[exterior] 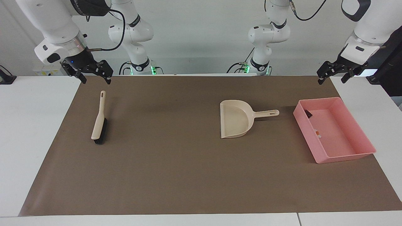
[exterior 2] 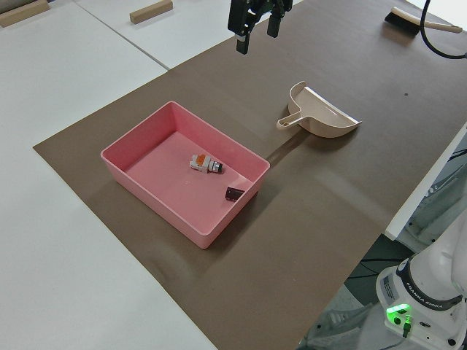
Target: Clean e-waste and dump in bin
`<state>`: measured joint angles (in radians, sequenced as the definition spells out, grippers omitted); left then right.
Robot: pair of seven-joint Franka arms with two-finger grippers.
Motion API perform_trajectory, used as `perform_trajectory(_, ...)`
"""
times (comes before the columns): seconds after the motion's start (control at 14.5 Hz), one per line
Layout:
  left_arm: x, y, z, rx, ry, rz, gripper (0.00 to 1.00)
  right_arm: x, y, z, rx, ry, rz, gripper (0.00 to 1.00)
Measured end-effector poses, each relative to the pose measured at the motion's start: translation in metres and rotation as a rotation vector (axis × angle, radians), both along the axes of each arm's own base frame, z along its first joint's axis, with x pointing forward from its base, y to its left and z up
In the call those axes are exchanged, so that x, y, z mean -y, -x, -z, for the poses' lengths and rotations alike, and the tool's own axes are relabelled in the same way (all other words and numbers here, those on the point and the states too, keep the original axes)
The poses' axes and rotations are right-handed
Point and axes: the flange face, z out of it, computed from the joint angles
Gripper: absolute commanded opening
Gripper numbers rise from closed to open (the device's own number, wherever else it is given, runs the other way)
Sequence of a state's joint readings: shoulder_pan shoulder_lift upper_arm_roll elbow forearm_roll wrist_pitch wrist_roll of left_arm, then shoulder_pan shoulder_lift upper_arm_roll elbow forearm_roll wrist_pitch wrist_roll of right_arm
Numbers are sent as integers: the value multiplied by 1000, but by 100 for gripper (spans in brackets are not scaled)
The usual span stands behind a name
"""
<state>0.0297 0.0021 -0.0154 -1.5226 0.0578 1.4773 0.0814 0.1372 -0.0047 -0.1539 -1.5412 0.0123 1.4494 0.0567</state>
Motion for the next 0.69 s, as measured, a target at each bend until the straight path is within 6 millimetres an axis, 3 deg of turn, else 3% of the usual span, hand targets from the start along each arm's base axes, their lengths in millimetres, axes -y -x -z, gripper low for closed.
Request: perform_trajectory(0.69,2,0,6,-12,25,-35,98,0,0,0,0,0,0,100)
